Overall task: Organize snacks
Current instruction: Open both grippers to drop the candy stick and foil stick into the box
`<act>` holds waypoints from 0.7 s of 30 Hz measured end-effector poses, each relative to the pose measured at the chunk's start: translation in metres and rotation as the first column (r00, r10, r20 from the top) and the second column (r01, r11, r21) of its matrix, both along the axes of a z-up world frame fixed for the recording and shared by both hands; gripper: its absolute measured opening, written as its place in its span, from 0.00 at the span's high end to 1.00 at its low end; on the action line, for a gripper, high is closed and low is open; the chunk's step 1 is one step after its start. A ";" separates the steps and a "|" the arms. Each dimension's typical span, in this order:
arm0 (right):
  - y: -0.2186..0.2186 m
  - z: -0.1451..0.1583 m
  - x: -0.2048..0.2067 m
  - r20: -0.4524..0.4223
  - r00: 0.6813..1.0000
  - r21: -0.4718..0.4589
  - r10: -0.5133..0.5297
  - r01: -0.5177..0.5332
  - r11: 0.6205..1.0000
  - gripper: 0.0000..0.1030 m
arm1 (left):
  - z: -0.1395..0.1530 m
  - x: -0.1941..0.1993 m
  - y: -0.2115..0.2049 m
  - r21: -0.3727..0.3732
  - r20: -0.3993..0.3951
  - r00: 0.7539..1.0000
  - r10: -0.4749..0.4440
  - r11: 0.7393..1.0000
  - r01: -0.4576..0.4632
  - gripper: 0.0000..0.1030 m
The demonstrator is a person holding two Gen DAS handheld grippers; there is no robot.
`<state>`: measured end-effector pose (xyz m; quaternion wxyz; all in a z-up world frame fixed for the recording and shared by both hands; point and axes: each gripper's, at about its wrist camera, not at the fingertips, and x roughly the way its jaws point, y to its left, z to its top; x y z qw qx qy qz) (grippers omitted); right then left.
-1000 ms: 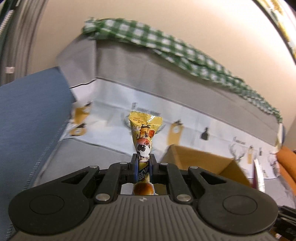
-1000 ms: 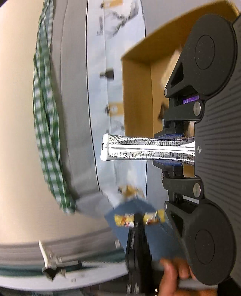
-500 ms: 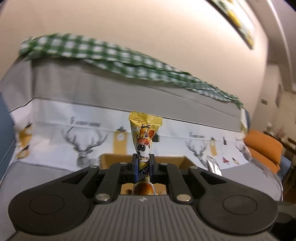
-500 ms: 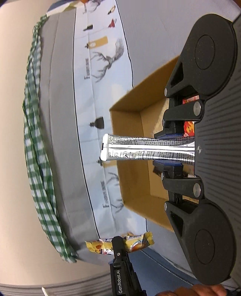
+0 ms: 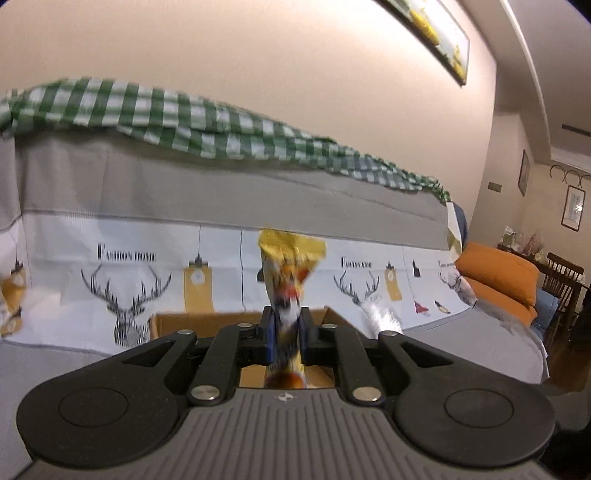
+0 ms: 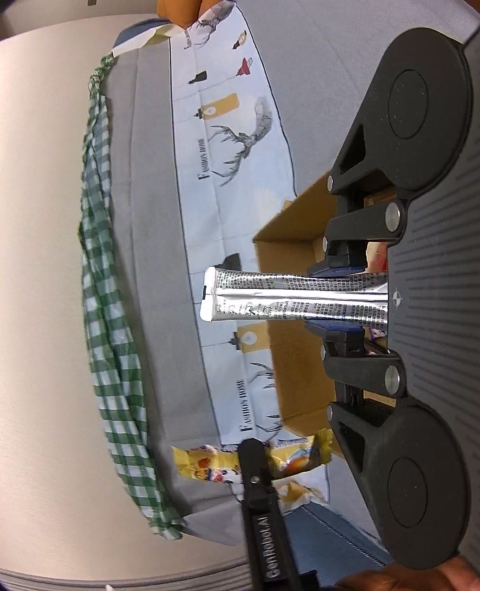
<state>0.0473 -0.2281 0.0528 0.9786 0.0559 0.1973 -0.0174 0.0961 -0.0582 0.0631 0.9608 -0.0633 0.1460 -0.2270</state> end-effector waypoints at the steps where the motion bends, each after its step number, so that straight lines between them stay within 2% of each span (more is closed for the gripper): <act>1: 0.001 -0.002 0.003 -0.027 1.000 0.001 0.004 -0.004 1.000 0.69 | -0.001 0.001 0.002 0.000 -0.002 1.000 0.005 1.000 -0.005 0.76; 2: 0.002 -0.004 0.004 -0.046 0.999 0.003 -0.003 0.003 1.000 0.60 | -0.001 0.002 0.004 -0.002 -0.006 1.000 0.012 1.000 -0.012 0.74; 4: 0.001 -0.006 0.006 -0.067 0.998 0.008 -0.017 0.017 1.000 0.49 | -0.001 0.003 0.009 -0.014 -0.015 1.000 0.025 1.000 -0.025 0.72; 10: 0.000 -0.003 0.005 -0.070 0.997 0.026 -0.038 0.040 0.999 0.33 | -0.002 -0.007 0.024 -0.003 -0.023 0.997 0.079 0.997 -0.079 0.60; 12: 0.000 -0.001 0.002 -0.074 0.996 0.033 -0.039 0.042 0.999 0.29 | -0.001 -0.016 0.029 0.006 -0.018 0.995 0.095 0.995 -0.095 0.54; 13: 0.000 0.002 -0.001 -0.071 0.997 0.038 -0.037 0.040 0.998 0.26 | -0.001 -0.021 0.032 0.009 -0.017 0.994 0.104 0.995 -0.104 0.47; 17: -0.006 0.019 -0.015 -0.054 0.998 0.051 -0.036 0.039 0.998 0.07 | 0.001 -0.046 0.039 0.022 -0.025 0.991 0.135 0.991 -0.134 0.33; 18: -0.010 0.024 -0.020 -0.050 0.998 0.055 -0.032 0.035 0.998 0.05 | 0.002 -0.055 0.041 0.031 -0.026 0.990 0.139 0.990 -0.138 0.30; 20: -0.017 0.032 -0.031 -0.045 0.999 0.057 -0.029 0.031 0.998 0.01 | 0.003 -0.072 0.041 0.046 -0.021 0.989 0.148 0.988 -0.146 0.16; 21: -0.021 0.035 -0.037 -0.043 0.999 0.056 -0.026 0.028 0.998 0.01 | 0.003 -0.081 0.041 0.050 -0.020 0.988 0.155 0.987 -0.153 0.14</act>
